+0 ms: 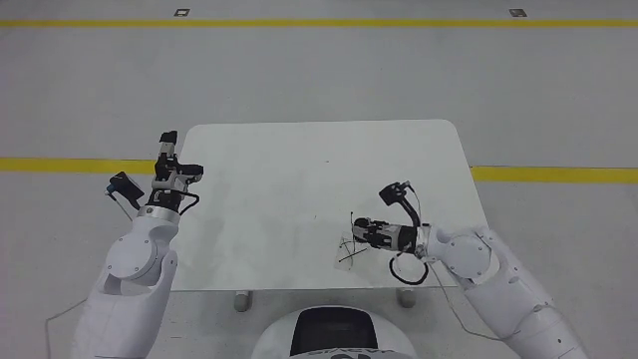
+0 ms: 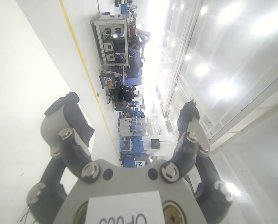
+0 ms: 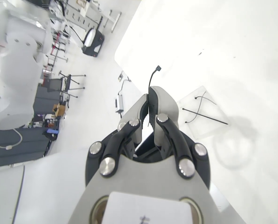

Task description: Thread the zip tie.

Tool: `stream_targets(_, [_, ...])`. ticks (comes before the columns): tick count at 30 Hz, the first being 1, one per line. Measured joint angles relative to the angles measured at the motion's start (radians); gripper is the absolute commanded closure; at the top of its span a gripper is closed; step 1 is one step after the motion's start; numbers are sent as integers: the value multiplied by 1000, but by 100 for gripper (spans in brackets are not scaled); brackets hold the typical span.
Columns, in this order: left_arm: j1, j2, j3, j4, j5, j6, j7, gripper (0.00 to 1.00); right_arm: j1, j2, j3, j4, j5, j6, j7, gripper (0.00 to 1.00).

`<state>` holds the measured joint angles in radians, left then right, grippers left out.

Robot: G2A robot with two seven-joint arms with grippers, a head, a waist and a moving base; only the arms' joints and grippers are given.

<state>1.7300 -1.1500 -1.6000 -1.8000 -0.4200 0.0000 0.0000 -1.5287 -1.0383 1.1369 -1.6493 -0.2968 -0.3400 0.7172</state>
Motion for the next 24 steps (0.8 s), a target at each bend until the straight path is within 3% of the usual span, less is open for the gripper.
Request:
stream_targets(4, [0,0,0,0,0,0,0,0,-44,13,36,-12,89,0,-73,100])
stream_targets(9, [0,0,0,0,0,0,0,0,-75,30,58,-37,153,0,-93,100])
stream_targets(14, [0,0,0,0,0,0,0,0,-72,44,63,-46,200,0,-67,100])
stream_targets(24, [0,0,0,0,0,0,0,0,-71,44,63,-46,201,0,-65,100])
